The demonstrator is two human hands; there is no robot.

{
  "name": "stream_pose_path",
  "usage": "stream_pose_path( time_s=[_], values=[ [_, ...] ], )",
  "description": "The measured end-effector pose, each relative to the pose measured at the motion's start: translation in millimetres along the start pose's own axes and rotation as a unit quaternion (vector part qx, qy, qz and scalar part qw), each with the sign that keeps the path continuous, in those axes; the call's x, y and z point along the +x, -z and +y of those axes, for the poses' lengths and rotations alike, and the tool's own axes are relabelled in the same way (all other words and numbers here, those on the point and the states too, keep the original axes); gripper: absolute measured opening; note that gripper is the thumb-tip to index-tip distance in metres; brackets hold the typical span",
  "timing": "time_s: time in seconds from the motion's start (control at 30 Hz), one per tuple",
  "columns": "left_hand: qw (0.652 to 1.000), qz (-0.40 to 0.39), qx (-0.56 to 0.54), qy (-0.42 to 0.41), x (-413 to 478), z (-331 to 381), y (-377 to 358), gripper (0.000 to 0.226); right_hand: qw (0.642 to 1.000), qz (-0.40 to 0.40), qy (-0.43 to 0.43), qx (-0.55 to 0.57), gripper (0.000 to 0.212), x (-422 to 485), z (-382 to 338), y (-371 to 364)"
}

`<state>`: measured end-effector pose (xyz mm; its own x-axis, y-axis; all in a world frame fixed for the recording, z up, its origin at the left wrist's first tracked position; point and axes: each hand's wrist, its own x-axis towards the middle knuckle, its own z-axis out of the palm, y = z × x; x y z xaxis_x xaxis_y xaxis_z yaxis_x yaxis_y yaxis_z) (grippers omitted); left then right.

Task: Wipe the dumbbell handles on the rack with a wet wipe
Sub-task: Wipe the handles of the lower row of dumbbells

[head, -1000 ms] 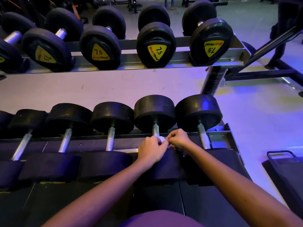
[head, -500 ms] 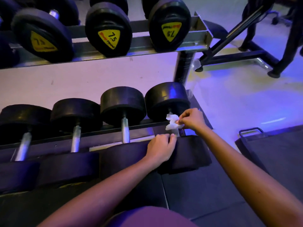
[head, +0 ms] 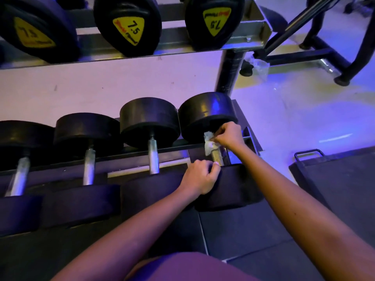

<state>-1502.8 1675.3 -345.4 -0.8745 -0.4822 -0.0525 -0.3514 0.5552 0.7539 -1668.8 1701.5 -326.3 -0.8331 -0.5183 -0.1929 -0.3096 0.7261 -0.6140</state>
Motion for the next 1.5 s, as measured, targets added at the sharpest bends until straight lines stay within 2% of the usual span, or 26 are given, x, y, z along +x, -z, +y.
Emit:
stream_pose_path(
  time_s=[0.13,0.23,0.3,0.37,0.5,0.57,0.67,0.77,0.87,0.97,1.17,1.27,1.5],
  values=[
    [1.000,-0.011,-0.003,0.013,-0.5,-1.4,-2.2,0.049,0.997,-0.054,-0.014,-0.061,0.007,-12.8,12.2,4.2],
    [1.000,-0.016,-0.011,0.014,-0.7,-3.0,-2.4,0.048,0.989,-0.125,-0.047,-0.062,0.010,-29.4,29.2,10.5],
    [1.000,-0.017,-0.019,0.019,-0.3,-4.4,-3.5,0.048,0.986,-0.144,-0.066,-0.058,0.011,-33.3,31.4,14.7],
    [0.999,-0.016,-0.024,0.022,0.7,-6.0,-4.3,0.048,0.988,-0.128,-0.080,-0.025,0.011,-30.0,27.2,14.9],
    [0.999,-0.025,-0.027,0.026,1.4,-5.7,-2.9,0.048,0.995,0.023,-0.078,0.058,0.012,-8.7,16.1,9.9],
    [0.999,-0.029,-0.028,0.024,-0.1,-3.0,-0.5,0.048,0.996,0.045,-0.068,0.046,0.012,-1.5,7.2,5.4],
    [0.999,-0.029,-0.028,0.016,-1.8,-1.2,1.9,0.050,0.998,0.008,-0.066,-0.010,0.011,1.3,-3.3,0.9],
    [0.999,-0.035,-0.019,0.015,-1.2,-0.6,2.6,0.048,0.994,-0.061,-0.067,-0.064,0.015,-9.8,0.7,8.2],
    [0.999,-0.033,-0.008,0.008,-1.4,-0.2,2.9,0.049,0.986,-0.128,-0.089,-0.062,0.023,-31.4,16.2,13.7],
    [0.999,-0.046,-0.003,0.018,-1.6,0.3,4.6,0.045,0.984,-0.130,-0.098,-0.068,0.016,-39.2,20.9,14.4],
    [0.998,-0.056,0.017,0.025,-0.7,2.1,4.9,0.042,0.983,-0.136,-0.123,-0.027,0.019,-34.2,20.7,17.5],
    [0.998,-0.061,0.020,0.020,-1.6,1.8,6.2,0.042,0.980,-0.154,-0.122,-0.010,0.024,-32.7,22.9,19.8],
    [0.998,-0.056,-0.002,-0.004,0.7,-1.9,3.7,0.045,0.984,-0.144,-0.100,-0.032,0.018,-27.5,31.3,13.4]
  ],
)
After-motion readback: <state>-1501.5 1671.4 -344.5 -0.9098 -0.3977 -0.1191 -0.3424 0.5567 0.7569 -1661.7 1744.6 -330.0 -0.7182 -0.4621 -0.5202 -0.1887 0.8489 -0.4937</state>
